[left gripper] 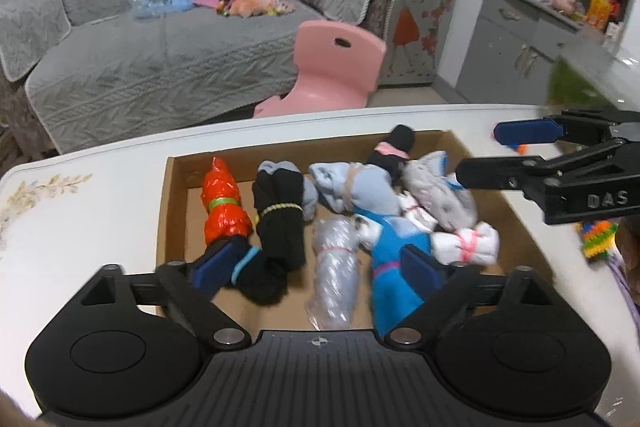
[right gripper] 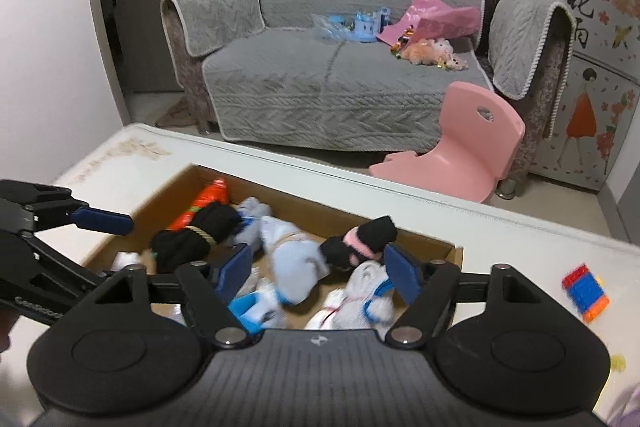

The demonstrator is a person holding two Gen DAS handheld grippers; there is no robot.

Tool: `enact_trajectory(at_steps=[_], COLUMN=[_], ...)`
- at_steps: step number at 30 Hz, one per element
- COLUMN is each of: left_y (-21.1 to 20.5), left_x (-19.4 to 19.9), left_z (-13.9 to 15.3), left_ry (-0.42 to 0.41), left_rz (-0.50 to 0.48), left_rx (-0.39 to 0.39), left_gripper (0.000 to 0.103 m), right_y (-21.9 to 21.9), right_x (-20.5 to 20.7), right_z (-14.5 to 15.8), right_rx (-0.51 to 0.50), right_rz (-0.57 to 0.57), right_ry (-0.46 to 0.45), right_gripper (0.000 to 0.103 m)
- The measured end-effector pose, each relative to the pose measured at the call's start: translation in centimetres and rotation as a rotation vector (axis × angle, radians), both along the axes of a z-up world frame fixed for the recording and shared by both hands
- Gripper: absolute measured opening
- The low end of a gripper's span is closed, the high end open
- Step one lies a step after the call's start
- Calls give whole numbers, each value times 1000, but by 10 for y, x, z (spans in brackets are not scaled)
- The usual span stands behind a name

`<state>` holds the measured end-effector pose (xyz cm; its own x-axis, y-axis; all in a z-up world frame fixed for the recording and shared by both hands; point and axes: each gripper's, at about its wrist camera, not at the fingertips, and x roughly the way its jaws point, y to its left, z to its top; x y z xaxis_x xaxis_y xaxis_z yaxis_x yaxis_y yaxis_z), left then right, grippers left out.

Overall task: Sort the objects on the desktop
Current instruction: 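Grasp the pink fuzzy sock with the right tool while the left tool grasps the orange bag bundle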

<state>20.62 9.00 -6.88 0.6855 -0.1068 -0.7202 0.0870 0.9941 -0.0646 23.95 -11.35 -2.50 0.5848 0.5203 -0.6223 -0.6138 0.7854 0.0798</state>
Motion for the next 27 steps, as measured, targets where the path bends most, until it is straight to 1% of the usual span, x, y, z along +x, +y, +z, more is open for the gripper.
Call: enact_trajectory(at_steps=[1, 3, 9, 11, 15, 19, 21, 24, 27], left_y=[-1, -3, -10, -12, -19, -24, -25, -26, -30], left_x=[-11, -35, -103, -124, -152, -162, -165, -172, -177], left_z=[4, 9, 6, 0, -20, -42, -50, -58, -64], left_ry=[-15, -39, -70, -81, -91, -73, -67, -62, -51], left_rz=[0, -12, -43, -45, -31, 7, 27, 32, 20], left_rx=[9, 23, 66, 81, 127, 142, 146, 132, 101], left_gripper=[103, 102, 102, 102, 102, 102, 102, 102, 102], right_y=[-3, -12, -38, -47, -54, -45, -36, -24, -13], right_x=[-8, -30, -111, -135, -179, -214, -230, -251, -260], right_z=[3, 6, 3, 1, -8, -21, -30, -41, -52], right_rx=[11, 37, 95, 123, 151, 129, 99, 49, -2], right_rz=[5, 20, 86, 96, 113, 151, 179, 210, 225], right_ry=[-2, 2, -10, -6, -35, -101, -135, -192, -220], right_gripper=[80, 86, 89, 92, 94, 97, 98, 102, 102])
